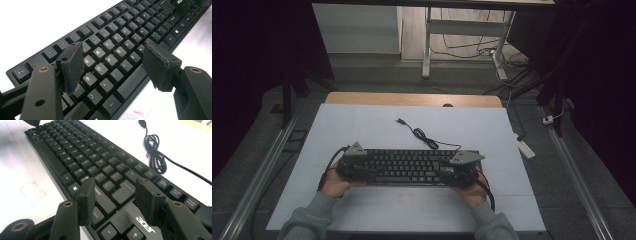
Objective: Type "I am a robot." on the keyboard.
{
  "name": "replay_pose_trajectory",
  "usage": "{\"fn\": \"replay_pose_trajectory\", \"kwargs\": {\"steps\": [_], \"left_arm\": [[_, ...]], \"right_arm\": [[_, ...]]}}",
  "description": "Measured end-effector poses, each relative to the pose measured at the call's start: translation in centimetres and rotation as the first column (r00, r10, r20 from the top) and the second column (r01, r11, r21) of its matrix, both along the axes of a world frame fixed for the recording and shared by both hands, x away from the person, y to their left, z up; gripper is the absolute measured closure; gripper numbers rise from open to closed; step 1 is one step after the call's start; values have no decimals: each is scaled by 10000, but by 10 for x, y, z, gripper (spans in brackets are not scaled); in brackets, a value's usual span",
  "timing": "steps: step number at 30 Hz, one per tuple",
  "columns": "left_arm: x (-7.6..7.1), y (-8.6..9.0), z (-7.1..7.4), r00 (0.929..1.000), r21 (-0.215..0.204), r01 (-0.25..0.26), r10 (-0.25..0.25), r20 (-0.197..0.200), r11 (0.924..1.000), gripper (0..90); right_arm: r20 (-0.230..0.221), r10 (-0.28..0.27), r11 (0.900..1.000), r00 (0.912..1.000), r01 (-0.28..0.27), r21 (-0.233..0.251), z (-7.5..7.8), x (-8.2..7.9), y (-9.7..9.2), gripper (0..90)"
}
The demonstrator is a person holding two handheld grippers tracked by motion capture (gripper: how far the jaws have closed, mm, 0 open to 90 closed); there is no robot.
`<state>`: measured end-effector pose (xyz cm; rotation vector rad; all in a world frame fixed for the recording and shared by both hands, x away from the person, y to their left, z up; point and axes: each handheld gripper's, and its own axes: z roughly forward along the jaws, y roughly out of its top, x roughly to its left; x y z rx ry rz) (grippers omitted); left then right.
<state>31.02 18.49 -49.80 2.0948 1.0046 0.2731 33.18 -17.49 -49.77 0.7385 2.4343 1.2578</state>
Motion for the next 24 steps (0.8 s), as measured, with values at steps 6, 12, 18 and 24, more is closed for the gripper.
{"fn": "replay_pose_trajectory", "kwargs": {"steps": [6, 12, 18, 24], "left_arm": [[1, 0, -1, 10000, 42, -34, 34, -16, 10000, 336], [0, -1, -1, 10000, 95, -33, 33, -34, 9999, 334], [0, -1, -1, 10000, 125, -14, 15, -27, 9999, 333], [0, -1, -2, 10000, 157, 4, -4, -37, 9999, 331]], "right_arm": [[-21, 237, 9997, 9997, -237, 98, 2, 2, 11, 566], [-163, 540, 9985, 9984, -538, 107, 5, 7, 25, 684], [-470, 865, 9961, 9951, -871, -112, 2, 14, 39, 861], [-506, 1031, 9944, 9934, -1041, -163, -1, 23, 59, 895]]}}
